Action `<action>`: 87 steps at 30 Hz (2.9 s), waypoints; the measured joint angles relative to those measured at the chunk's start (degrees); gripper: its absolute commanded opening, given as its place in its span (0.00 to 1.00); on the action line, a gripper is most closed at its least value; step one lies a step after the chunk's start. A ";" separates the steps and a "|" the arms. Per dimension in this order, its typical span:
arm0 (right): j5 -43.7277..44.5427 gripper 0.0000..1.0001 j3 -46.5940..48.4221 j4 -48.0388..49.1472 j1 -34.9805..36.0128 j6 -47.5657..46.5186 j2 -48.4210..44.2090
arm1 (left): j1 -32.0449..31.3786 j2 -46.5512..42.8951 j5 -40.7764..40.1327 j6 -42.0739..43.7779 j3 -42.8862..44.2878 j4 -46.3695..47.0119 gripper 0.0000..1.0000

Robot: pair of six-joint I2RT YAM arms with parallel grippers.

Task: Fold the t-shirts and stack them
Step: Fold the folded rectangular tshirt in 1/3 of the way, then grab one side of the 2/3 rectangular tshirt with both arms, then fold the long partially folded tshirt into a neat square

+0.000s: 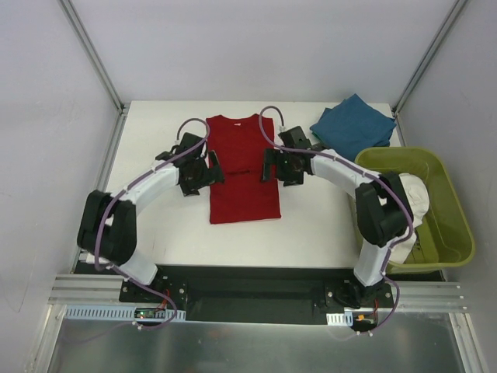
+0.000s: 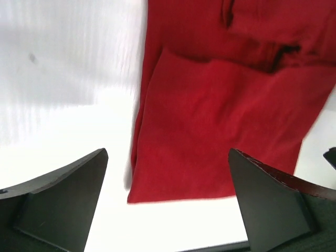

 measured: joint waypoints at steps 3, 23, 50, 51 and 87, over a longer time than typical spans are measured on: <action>0.04 0.96 -4.42 0.50 0.33 0.04 -5.14 | 0.00 -7.10 0.00 -0.26 -4.22 0.15 0.99; -1.77 0.96 -35.01 9.77 4.63 8.02 -25.11 | -0.02 -17.27 11.50 -6.34 -28.41 8.81 0.58; -4.48 0.01 -33.77 17.29 4.79 15.06 -15.50 | -0.02 -12.20 13.14 -7.80 -28.13 13.75 0.00; -4.48 0.01 -34.51 17.38 4.96 15.19 -16.22 | -0.04 -13.05 13.18 -7.85 -28.87 13.90 0.00; 5.60 0.01 -23.39 -10.67 15.10 9.75 -47.52 | -5.81 -47.76 5.77 -13.09 -20.59 -4.52 0.00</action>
